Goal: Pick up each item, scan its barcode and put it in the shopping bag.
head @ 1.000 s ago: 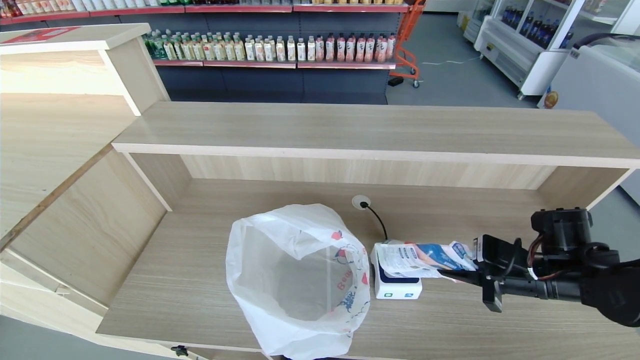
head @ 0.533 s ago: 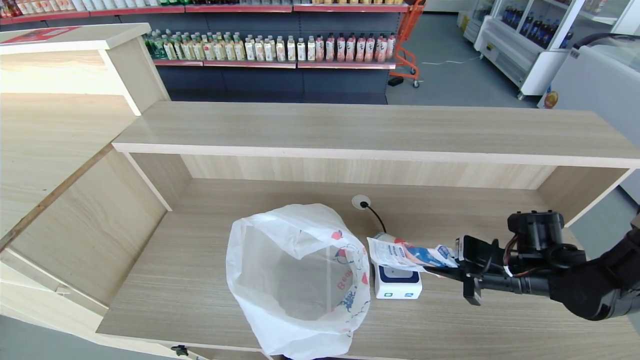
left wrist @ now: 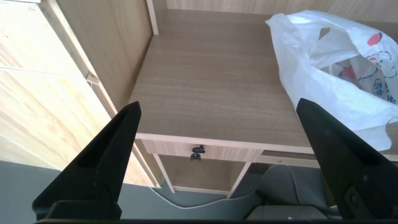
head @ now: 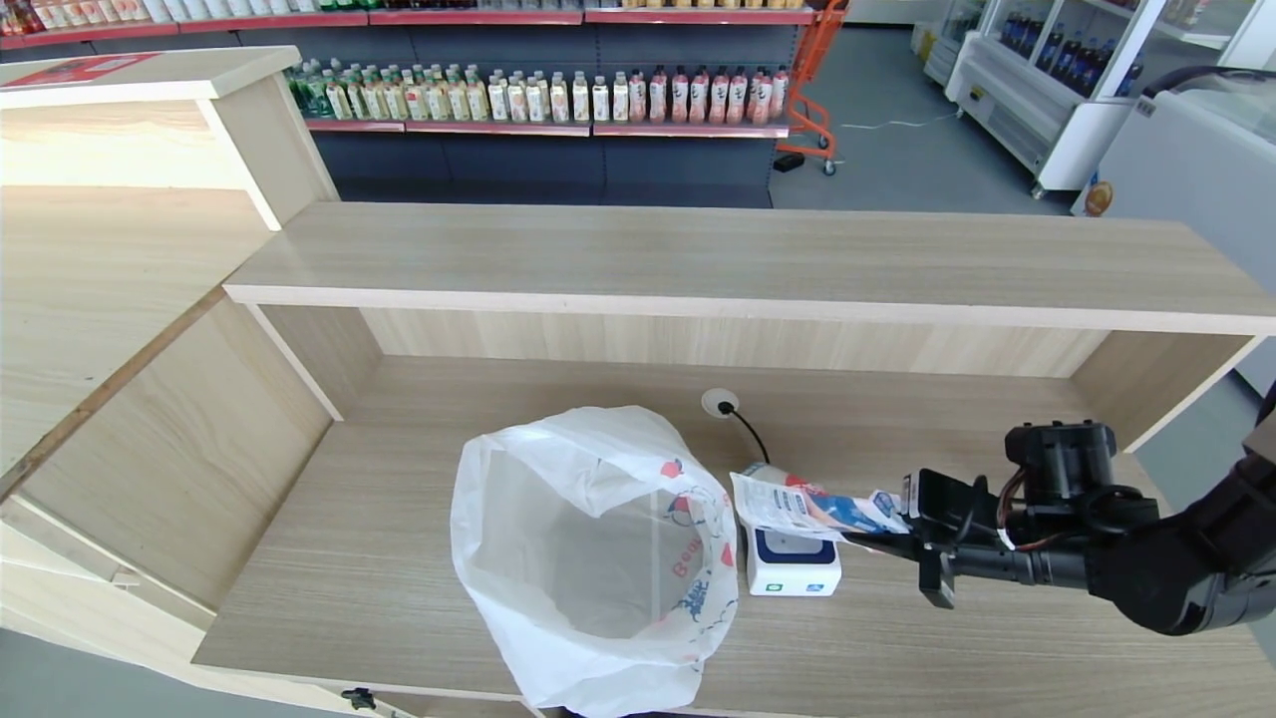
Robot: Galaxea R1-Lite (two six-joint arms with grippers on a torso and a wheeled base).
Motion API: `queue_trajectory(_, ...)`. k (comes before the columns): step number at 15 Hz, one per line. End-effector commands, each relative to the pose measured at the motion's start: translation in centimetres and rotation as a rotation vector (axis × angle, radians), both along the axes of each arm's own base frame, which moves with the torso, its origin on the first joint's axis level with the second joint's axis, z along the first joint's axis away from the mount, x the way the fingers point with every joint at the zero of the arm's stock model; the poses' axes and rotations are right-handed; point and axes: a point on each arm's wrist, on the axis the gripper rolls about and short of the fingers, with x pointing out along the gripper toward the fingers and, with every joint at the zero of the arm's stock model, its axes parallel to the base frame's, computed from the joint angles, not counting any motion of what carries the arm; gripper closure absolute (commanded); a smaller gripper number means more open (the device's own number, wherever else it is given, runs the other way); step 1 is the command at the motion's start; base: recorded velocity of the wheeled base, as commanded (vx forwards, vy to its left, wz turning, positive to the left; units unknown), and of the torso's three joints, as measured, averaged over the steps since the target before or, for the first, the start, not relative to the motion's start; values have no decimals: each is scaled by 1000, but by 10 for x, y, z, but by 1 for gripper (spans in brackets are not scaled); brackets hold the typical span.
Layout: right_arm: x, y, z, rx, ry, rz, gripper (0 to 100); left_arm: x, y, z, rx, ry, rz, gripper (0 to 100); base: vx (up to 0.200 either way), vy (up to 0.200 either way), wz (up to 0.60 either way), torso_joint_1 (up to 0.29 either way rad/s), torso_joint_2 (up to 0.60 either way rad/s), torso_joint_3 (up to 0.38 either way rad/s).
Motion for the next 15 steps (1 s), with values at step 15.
queue_trajectory(15,-110,28,165,748,738,-426,100,0,0,0,0,0,1,0,0,0,0,0,0,0)
